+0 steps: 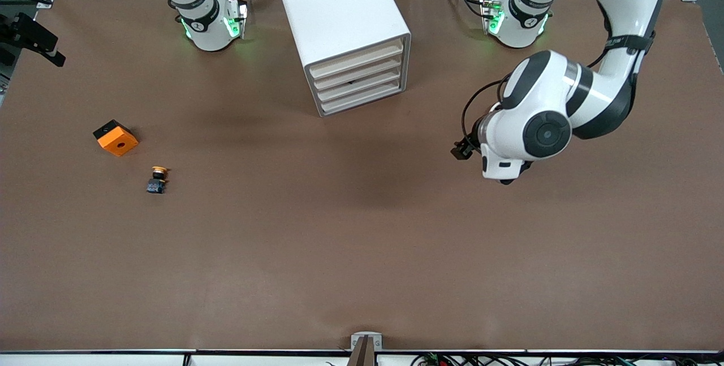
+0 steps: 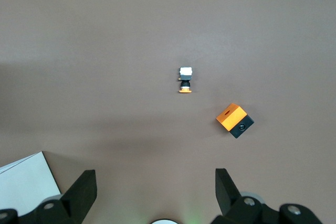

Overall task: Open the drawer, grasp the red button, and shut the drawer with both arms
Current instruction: 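Grasp the drawer front of the white cabinet with the left gripper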

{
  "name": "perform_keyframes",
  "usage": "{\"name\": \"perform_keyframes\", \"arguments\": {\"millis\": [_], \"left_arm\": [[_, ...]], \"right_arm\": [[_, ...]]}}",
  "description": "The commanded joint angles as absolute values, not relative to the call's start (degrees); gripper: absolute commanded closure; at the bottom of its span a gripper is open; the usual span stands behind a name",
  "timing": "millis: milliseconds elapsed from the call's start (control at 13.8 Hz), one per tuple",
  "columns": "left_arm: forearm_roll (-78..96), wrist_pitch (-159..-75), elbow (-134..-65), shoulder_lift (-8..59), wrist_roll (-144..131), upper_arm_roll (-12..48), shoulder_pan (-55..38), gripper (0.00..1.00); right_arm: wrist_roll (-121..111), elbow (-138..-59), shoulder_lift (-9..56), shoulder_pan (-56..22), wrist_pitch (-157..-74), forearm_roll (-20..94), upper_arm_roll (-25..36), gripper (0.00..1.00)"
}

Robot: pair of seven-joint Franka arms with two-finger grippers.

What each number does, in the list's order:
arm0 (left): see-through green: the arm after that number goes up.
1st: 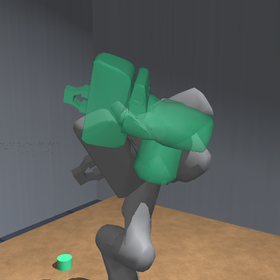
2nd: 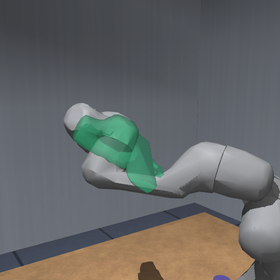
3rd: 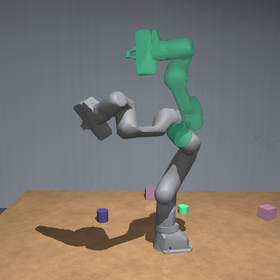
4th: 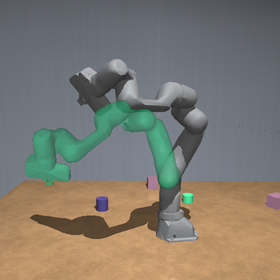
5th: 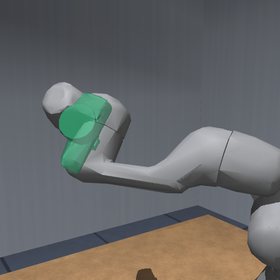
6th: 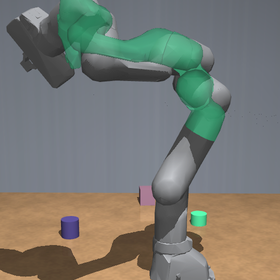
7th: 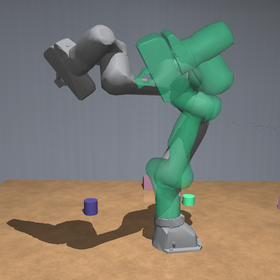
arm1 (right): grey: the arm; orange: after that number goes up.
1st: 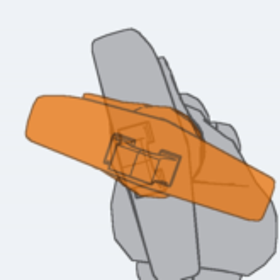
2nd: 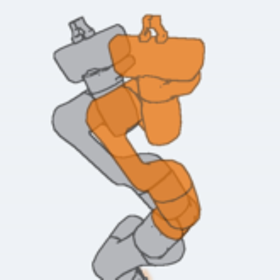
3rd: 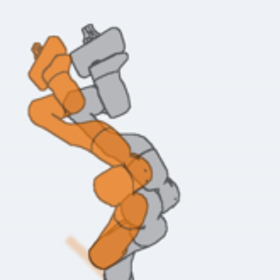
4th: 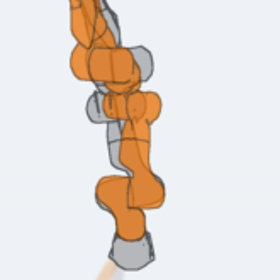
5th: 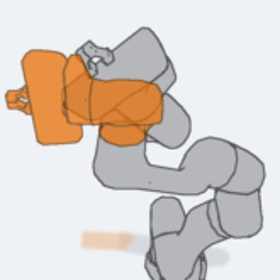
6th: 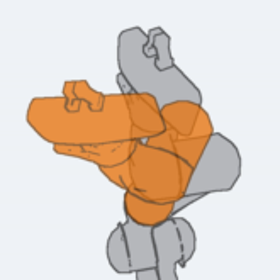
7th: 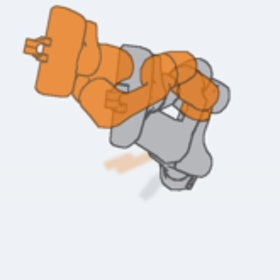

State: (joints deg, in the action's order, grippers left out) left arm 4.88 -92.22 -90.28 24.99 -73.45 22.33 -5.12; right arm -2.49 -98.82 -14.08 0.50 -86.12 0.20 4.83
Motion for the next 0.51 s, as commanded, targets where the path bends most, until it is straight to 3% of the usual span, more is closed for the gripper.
{"name": "perform_keyframes", "arguments": {"millis": [0,436], "left_arm": [[7.7,-91.4,-86.8,28.6,-81.2,22.7,-6.8,0.0],[16.5,-90.6,-83.8,35.9,-96.9,22.7,-8.3,0.0]], "right_arm": [[-1.5,-100.0,-15.6,0.4,-86.2,0.7,4.8,0.0],[-1.6,-100.0,-15.6,0.6,-86.0,0.6,4.8,0.0]]}}
